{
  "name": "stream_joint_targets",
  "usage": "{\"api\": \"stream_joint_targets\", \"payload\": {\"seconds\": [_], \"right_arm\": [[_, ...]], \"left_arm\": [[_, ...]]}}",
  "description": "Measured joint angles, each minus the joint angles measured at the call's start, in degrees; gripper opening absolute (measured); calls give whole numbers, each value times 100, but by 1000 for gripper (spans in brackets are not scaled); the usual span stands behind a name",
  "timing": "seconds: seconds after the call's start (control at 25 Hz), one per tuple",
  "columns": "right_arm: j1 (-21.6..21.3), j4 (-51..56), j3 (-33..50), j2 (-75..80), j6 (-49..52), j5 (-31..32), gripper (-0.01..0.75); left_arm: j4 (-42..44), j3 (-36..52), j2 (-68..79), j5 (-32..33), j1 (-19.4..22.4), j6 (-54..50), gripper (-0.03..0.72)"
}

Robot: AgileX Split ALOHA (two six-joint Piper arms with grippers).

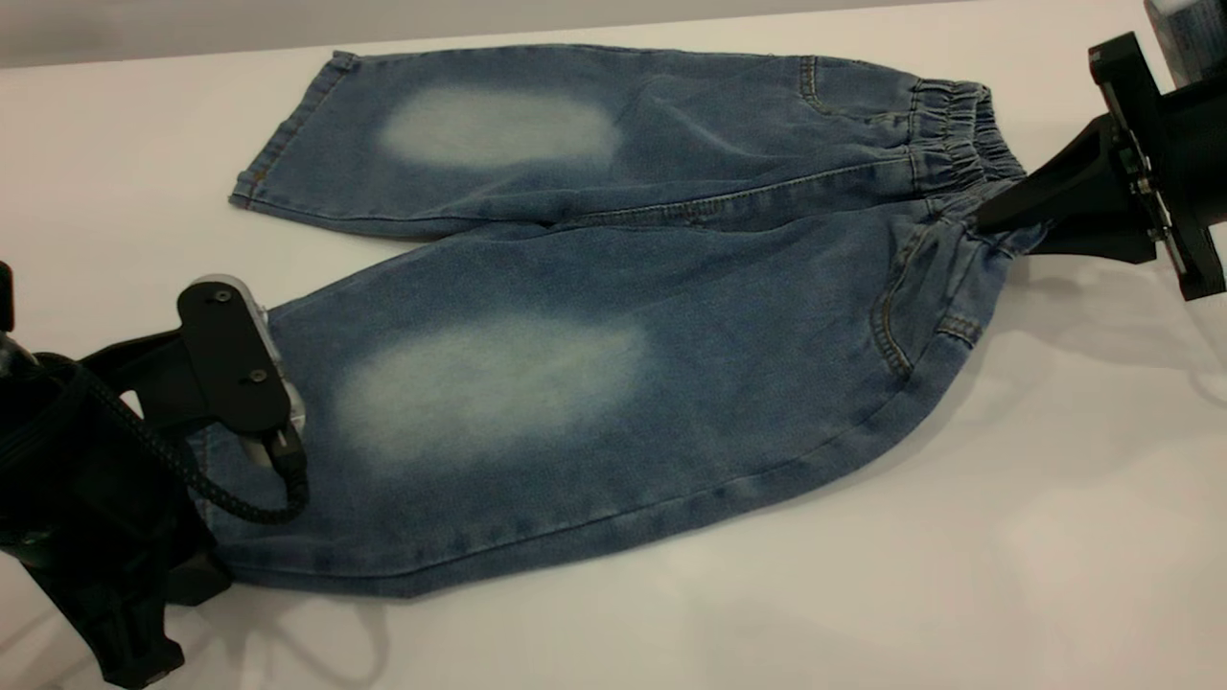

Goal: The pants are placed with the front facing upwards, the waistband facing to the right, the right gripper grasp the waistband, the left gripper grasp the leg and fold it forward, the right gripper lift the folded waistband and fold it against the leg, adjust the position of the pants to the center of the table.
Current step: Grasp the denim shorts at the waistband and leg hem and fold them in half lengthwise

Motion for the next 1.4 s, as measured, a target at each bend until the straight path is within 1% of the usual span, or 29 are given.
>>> {"api": "stream_joint_targets", "payload": {"seconds": [0.12,0.2,0.32,0.48,0.64,0.88,1.12,1.4], "right_arm": [[0,-6,0,0,0,123,59],[0,-6,23,-12,44,128,59],[0,49,191,-157,39,-13,45],[0,52,490,-545,-65,-420,38],[0,63,783,-918,-70,-462,38],[5,543,1412,-1382,-427,-554,38],[5,820,2211,-1610,-988,-549,38],[5,888,3075,-2076,-1432,-278,38]], "left_arm": [[-7,10,-216,109,4,-6,78],[-7,26,-471,403,-1,-17,76],[-7,24,-922,225,-1,-17,76],[-7,20,-1489,225,15,-17,76],[-7,14,-1940,192,15,-6,76],[-7,7,-2473,346,19,-1,76],[-1,7,-3019,312,21,16,76],[10,7,-3805,442,35,16,76]]}}
